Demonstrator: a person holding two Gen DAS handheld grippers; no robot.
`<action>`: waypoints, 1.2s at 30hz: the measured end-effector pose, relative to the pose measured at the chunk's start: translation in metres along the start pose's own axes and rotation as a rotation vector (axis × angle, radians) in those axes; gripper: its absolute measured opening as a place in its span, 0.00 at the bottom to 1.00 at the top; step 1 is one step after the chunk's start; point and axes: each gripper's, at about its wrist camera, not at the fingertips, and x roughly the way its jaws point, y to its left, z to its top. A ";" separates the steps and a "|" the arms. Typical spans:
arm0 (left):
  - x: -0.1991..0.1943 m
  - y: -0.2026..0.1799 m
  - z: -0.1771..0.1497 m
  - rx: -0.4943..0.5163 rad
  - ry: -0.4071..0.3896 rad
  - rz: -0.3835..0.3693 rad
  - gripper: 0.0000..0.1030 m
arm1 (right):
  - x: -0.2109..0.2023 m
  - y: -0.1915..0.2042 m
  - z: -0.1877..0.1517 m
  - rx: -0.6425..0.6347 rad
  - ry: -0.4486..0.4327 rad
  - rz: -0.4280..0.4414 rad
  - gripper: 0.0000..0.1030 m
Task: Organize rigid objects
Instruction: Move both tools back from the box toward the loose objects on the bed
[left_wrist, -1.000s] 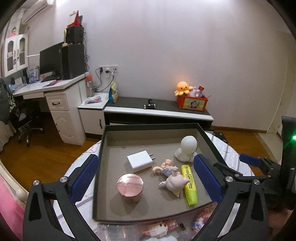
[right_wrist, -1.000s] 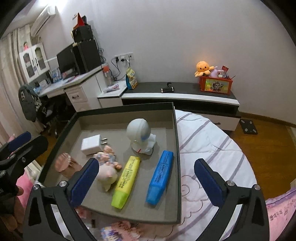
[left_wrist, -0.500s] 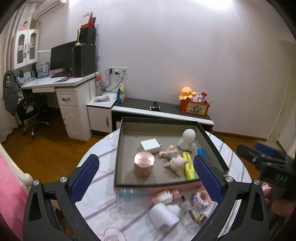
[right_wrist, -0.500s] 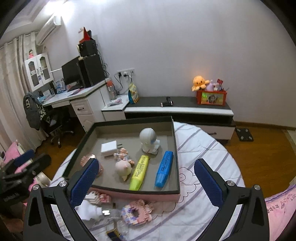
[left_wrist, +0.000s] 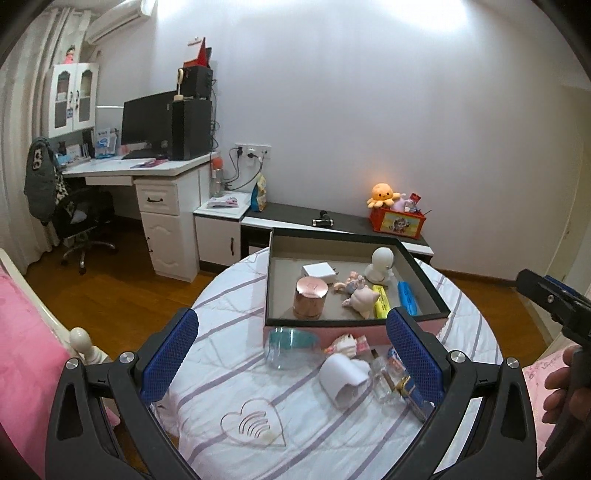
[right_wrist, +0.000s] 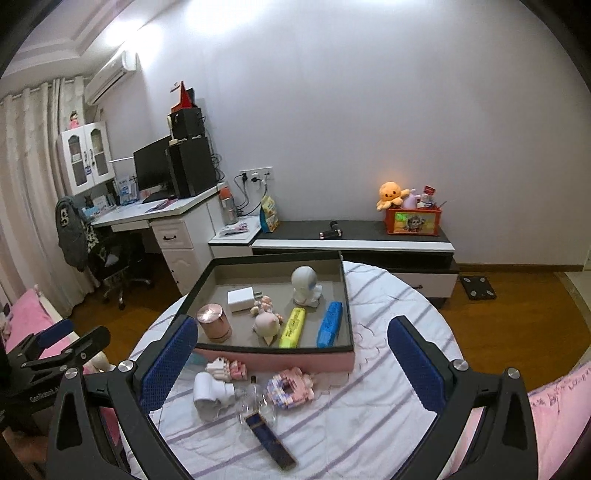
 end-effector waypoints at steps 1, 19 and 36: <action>-0.001 0.000 -0.002 -0.003 0.003 0.000 1.00 | -0.003 -0.001 -0.003 0.003 -0.002 -0.008 1.00; -0.018 -0.013 -0.034 0.018 0.042 -0.033 1.00 | -0.041 -0.014 -0.042 0.029 0.007 -0.092 1.00; -0.004 -0.016 -0.048 0.033 0.091 -0.037 1.00 | -0.024 -0.005 -0.050 -0.020 0.071 -0.046 1.00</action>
